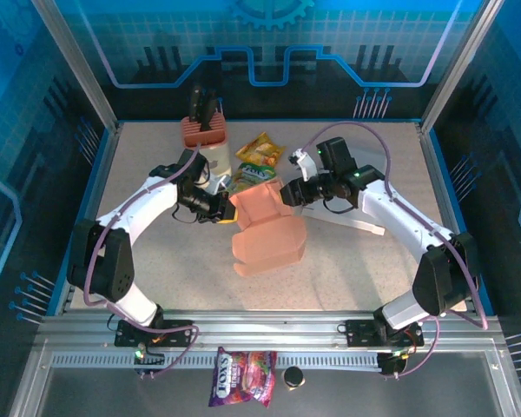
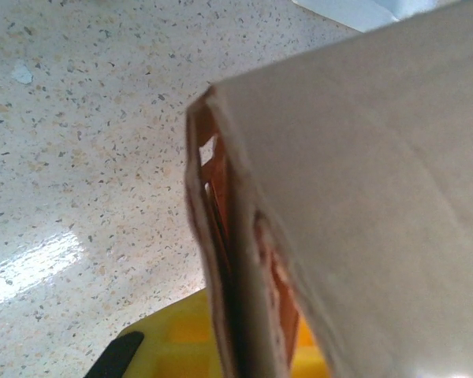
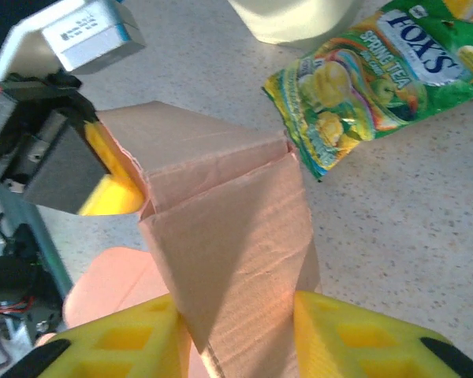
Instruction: Fold the paper box
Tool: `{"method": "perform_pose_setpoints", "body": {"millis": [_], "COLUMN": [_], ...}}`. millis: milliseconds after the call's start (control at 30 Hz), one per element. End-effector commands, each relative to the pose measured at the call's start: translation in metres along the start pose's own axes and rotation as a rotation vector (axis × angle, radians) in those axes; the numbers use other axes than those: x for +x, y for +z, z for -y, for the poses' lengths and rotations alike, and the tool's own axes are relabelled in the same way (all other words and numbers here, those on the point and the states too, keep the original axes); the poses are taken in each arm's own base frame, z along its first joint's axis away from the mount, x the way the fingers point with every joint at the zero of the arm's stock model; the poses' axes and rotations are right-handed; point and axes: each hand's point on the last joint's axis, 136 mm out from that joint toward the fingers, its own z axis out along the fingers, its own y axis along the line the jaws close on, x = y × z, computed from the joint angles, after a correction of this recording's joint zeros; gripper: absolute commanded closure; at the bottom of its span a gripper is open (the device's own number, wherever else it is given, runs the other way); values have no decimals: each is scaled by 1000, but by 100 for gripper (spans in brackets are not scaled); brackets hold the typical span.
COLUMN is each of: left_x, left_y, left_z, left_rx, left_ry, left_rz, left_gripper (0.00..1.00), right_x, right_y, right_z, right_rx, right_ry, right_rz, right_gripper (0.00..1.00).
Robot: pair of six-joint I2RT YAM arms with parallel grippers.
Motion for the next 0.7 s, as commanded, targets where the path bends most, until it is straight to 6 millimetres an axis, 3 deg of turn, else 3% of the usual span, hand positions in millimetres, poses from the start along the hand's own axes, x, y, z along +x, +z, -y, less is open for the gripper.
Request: {"method": "perform_pose_setpoints", "body": {"millis": [0,333,567,667], "left_x": [-5,-5,-4,-3], "left_y": [-4,-2,7,14], "left_z": [10,7,-6,-12], "left_rx": [39,32,-15,-34], "left_ry": [26,15,-24,-46], "left_rz": [0,-7,-10,-10], "left_gripper": [100,100,100,100], "right_x": [2,15,36,46], "right_y": [2,32,40,37], "right_z": [7,19,44,50], "right_rx": [105,343,702,798], "right_ry": [-36,-25,13,57], "right_rz": [-28,-115,-183,-195], "right_gripper": [65,71,100,100]}}
